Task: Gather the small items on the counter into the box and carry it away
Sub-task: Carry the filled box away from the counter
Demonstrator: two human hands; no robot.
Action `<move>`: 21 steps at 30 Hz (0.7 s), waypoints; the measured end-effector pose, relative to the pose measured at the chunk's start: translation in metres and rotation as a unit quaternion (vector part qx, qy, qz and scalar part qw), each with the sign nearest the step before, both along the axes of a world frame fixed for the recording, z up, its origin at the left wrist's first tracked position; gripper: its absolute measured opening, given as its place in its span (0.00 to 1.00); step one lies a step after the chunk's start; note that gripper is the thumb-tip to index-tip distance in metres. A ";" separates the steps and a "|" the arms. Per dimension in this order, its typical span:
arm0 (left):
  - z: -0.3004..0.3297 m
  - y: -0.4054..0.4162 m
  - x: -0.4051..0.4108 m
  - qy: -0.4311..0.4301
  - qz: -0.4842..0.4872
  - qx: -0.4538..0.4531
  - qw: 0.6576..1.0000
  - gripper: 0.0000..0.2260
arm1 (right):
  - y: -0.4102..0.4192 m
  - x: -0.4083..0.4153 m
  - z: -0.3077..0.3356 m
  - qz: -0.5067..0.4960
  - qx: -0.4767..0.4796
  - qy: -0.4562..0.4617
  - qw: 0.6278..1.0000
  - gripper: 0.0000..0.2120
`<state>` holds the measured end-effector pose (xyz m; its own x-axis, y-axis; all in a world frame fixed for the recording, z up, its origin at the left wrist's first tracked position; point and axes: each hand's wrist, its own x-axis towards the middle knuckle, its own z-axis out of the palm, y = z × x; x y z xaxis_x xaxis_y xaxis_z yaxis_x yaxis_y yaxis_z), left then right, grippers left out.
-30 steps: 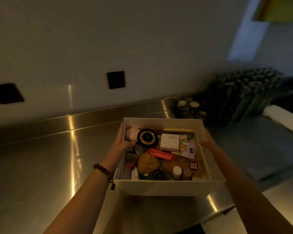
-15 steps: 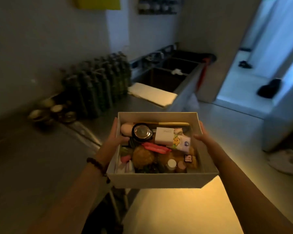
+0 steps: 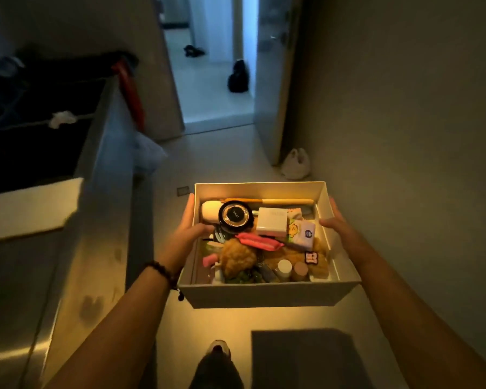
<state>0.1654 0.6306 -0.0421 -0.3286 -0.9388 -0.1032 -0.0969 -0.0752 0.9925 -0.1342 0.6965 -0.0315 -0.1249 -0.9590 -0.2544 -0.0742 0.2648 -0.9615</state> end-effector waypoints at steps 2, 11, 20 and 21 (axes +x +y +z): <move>-0.008 -0.041 -0.029 -0.007 -0.067 -0.006 0.998 0.31 | -0.007 -0.019 -0.006 -0.073 0.006 -0.002 0.997 0.33; -0.018 -0.152 -0.154 -0.023 -0.301 0.035 0.953 0.37 | 0.002 -0.069 -0.031 -0.319 0.030 -0.001 0.947 0.30; -0.053 -0.163 -0.293 -0.033 -0.430 0.121 0.894 0.35 | 0.046 -0.138 -0.058 -0.465 0.019 -0.064 0.883 0.31; -0.057 -0.162 -0.311 -0.035 -0.443 0.130 0.886 0.35 | 0.050 -0.150 -0.062 -0.477 0.015 -0.060 0.877 0.31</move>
